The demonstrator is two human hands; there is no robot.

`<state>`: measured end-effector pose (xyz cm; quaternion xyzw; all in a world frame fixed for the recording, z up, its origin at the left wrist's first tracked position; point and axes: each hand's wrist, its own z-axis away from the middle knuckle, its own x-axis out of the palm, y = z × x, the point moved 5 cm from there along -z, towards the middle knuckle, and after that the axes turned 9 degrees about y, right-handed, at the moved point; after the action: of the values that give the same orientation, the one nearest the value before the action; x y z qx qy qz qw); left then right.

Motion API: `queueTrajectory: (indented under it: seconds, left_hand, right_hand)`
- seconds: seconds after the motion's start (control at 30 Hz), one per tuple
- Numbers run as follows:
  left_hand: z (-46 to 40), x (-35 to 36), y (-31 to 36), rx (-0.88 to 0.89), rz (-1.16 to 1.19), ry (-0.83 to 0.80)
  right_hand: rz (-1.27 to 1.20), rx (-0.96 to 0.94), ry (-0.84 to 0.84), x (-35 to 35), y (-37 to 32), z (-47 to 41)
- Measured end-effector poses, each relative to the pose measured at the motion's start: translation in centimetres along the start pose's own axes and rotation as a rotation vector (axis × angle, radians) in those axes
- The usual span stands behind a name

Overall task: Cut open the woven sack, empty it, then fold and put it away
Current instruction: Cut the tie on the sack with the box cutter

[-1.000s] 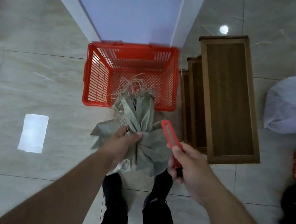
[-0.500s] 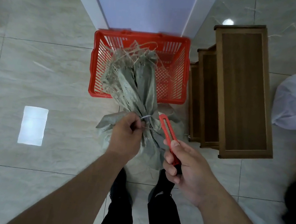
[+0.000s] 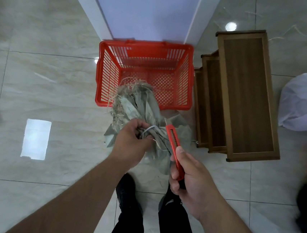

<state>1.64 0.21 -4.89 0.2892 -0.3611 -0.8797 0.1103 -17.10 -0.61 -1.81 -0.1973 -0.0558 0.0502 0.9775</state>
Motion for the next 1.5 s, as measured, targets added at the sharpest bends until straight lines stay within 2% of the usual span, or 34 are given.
queueTrajectory:
  seconds: [0.13,0.23,0.4,0.57,0.7,0.83,0.93,1.07,1.23,1.33,1.4,1.5]
  left_hand:
    - [1.1,-0.8,0.2,0.009,0.004,0.02]
    - [1.6,-1.0,0.0,-0.049,0.125,-0.024]
    - [1.8,-1.7,-0.7,-0.084,0.207,-0.099]
    - [1.6,-2.3,-0.8,-0.045,0.178,-0.13]
    - [1.6,-2.3,-0.5,0.06,0.101,-0.14]
    - [1.8,-2.3,0.2,0.134,0.036,-0.173]
    - [1.6,-1.9,0.1,0.077,0.074,-0.312]
    - [1.9,-1.1,0.2,-0.153,0.134,-0.645]
    - [1.6,-0.9,0.2,-0.34,0.166,-0.865]
    - [1.3,-0.6,-0.5,-0.43,0.17,-0.907]
    - [1.4,-0.4,-1.2,-0.444,0.166,-0.927]
    - [1.3,-0.1,-1.6,-0.441,0.196,-0.939]
  right_hand:
    - [0.128,-0.048,0.054,0.1,0.2,1.9]
    - [0.176,-0.121,0.11,0.1,0.4,3.0]
    - [0.158,-0.155,0.067,0.8,1.1,4.1]
    - [0.152,-0.13,0.119,1.4,2.3,3.6]
    - [0.158,-0.086,0.181,1.4,3.1,2.7]
    - [0.043,-0.018,0.051,1.9,3.0,2.3]
    - [-0.038,0.043,-0.066,1.8,3.2,2.1]
    - [-0.111,0.115,-0.159,0.7,3.4,2.0]
    - [0.142,0.016,-0.186,-0.1,2.8,1.9]
    - [0.317,0.01,-0.168,-0.1,2.2,1.6]
    - [0.558,-0.014,-0.106,-0.1,1.6,1.1]
    - [0.947,-0.178,0.003,0.2,0.5,0.8]
